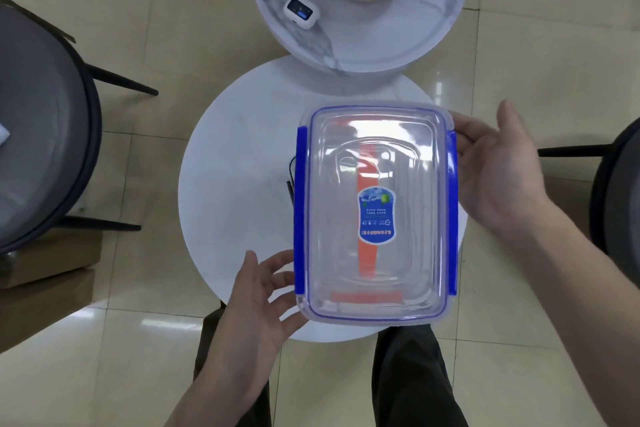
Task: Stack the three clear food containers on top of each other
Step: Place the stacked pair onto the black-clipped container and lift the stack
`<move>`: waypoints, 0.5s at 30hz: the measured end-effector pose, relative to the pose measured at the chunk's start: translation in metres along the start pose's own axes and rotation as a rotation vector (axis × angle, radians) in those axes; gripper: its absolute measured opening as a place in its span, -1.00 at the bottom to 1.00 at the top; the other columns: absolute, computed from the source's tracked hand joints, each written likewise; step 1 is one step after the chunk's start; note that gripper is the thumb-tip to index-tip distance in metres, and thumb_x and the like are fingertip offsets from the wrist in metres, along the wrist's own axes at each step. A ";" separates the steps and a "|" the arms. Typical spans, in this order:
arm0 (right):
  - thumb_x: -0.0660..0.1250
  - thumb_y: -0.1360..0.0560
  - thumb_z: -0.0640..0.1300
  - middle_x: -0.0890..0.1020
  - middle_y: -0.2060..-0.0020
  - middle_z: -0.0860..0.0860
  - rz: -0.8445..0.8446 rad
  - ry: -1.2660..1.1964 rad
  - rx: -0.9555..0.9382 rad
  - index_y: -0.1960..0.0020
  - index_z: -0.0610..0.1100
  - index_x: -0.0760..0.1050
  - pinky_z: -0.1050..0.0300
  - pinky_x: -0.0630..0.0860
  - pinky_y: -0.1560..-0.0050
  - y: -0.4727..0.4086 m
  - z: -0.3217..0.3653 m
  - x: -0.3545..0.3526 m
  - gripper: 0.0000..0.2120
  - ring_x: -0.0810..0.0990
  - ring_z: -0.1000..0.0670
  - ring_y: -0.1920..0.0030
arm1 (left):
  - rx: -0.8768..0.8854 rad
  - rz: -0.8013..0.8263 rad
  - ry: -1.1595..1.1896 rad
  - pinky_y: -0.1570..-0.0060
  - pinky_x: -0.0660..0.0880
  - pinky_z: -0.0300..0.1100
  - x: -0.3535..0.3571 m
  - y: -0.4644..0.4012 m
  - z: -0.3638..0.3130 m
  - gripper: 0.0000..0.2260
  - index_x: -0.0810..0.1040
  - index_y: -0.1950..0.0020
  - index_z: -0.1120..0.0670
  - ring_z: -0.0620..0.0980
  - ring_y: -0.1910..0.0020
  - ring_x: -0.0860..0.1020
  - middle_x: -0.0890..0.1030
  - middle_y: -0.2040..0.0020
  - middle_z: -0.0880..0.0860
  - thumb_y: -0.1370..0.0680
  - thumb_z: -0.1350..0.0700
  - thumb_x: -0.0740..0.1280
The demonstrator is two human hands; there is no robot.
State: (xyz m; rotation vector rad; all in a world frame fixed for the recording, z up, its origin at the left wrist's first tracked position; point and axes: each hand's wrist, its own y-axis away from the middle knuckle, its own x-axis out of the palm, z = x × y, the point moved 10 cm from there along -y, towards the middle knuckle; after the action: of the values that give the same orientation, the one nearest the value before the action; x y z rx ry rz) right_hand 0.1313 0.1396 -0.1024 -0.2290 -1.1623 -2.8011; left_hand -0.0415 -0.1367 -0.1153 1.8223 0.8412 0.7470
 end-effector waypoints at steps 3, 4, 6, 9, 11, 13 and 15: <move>-0.09 -0.64 0.23 0.73 0.05 -0.12 0.044 0.043 0.011 -0.13 -0.23 0.59 -0.16 0.40 -0.41 -0.008 -0.001 0.015 -0.35 0.63 -0.17 -0.17 | -0.009 -0.001 -0.002 -0.02 0.60 0.10 0.002 0.000 0.005 -0.56 0.62 -0.17 0.14 0.15 0.00 0.69 0.75 0.11 0.08 -0.66 -0.16 0.13; -0.09 -0.64 0.23 0.73 0.06 -0.12 0.058 0.055 0.014 -0.12 -0.22 0.59 -0.15 0.41 -0.40 -0.010 -0.001 0.019 -0.35 0.64 -0.15 -0.15 | -0.011 -0.002 -0.005 -0.02 0.60 0.10 0.002 0.000 0.006 -0.57 0.62 -0.16 0.15 0.15 0.01 0.69 0.74 0.09 0.08 -0.65 -0.16 0.14; -0.08 -0.64 0.22 0.73 0.03 -0.12 0.085 0.067 0.027 -0.16 -0.23 0.58 -0.13 0.43 -0.38 -0.012 -0.004 0.023 -0.35 0.64 -0.14 -0.15 | -0.013 -0.001 -0.016 -0.05 0.60 0.12 0.002 -0.001 0.009 -0.58 0.61 -0.11 0.16 0.15 0.01 0.69 0.73 0.08 0.09 -0.64 -0.15 0.16; -0.04 -0.67 0.16 0.73 0.08 -0.07 0.099 0.073 0.049 -0.12 -0.20 0.59 -0.08 0.48 -0.30 -0.006 -0.014 0.017 -0.44 0.66 -0.09 -0.05 | 0.016 0.007 -0.080 -0.12 0.59 0.15 0.002 -0.004 0.005 -0.60 0.63 -0.04 0.15 0.13 -0.04 0.70 0.75 0.07 0.06 -0.68 -0.11 0.14; -0.01 -0.68 0.09 0.72 0.07 -0.06 0.088 0.114 0.056 -0.08 -0.17 0.61 -0.12 0.46 -0.33 0.003 -0.023 0.006 -0.51 0.63 -0.09 -0.07 | 0.052 0.006 -0.134 -0.14 0.60 0.13 0.004 -0.007 -0.005 -0.68 0.65 -0.03 0.10 0.08 -0.02 0.71 0.77 0.11 0.01 -0.69 -0.02 0.17; 0.06 -0.68 0.01 0.71 -0.01 -0.10 0.054 0.206 0.072 -0.09 -0.17 0.64 -0.18 0.46 -0.34 0.018 -0.034 -0.008 -0.59 0.63 -0.13 -0.11 | 0.104 0.010 -0.214 -0.15 0.62 0.13 0.009 -0.011 -0.020 -0.78 0.66 -0.13 0.08 0.06 -0.01 0.74 0.78 0.03 0.01 -0.68 0.06 0.23; 0.21 -0.62 -0.07 0.72 -0.03 -0.12 0.039 0.301 0.071 -0.09 -0.16 0.67 -0.22 0.53 -0.25 0.034 -0.041 -0.019 -0.71 0.66 -0.16 -0.09 | 0.149 0.010 -0.279 -0.13 0.64 0.13 0.013 -0.016 -0.034 -0.80 0.64 -0.20 0.09 0.06 -0.01 0.75 0.77 -0.03 0.04 -0.65 0.11 0.29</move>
State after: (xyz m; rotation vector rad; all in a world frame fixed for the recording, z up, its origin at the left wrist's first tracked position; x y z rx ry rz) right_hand 0.1507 0.0872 -0.1109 0.1685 -1.1658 -2.6353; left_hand -0.0645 -0.1038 -0.1163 2.0078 0.7187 0.4309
